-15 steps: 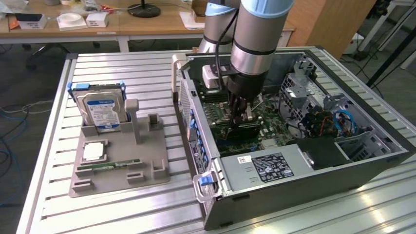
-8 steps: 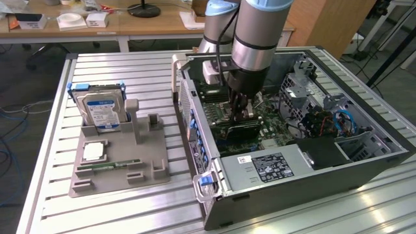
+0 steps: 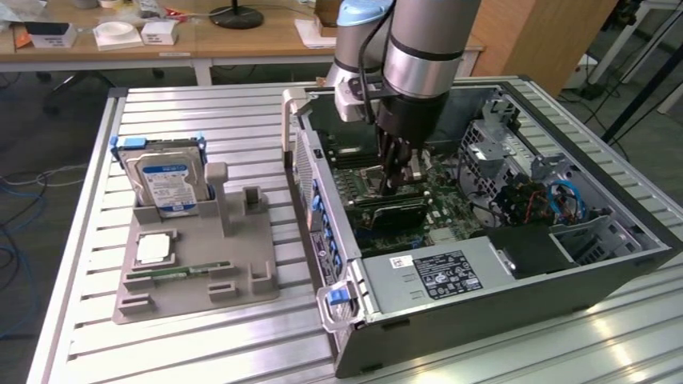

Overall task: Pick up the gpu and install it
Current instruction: 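Insert the gpu into the slot, then press down on the gpu until it lock into place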

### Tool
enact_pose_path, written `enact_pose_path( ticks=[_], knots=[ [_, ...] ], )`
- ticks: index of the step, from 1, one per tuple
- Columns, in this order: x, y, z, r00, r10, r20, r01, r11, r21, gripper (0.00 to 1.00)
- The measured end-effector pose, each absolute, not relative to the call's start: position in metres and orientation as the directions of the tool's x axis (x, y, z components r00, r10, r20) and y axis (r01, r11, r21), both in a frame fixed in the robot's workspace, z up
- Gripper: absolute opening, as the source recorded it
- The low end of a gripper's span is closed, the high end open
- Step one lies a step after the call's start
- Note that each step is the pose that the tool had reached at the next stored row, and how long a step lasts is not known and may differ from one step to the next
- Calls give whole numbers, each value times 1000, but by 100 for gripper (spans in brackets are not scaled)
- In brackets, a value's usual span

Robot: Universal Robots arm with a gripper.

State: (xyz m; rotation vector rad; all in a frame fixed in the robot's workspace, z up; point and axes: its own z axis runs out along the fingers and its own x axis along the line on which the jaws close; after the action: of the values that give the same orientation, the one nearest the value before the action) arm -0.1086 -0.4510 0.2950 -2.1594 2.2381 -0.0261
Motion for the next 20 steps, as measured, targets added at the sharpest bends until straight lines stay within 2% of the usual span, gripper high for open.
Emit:
enact_pose_path(
  ticks=[20],
  knots=[
    [-113,-451,306,-40,-999,-11,-999,40,-29,11]
  ],
)
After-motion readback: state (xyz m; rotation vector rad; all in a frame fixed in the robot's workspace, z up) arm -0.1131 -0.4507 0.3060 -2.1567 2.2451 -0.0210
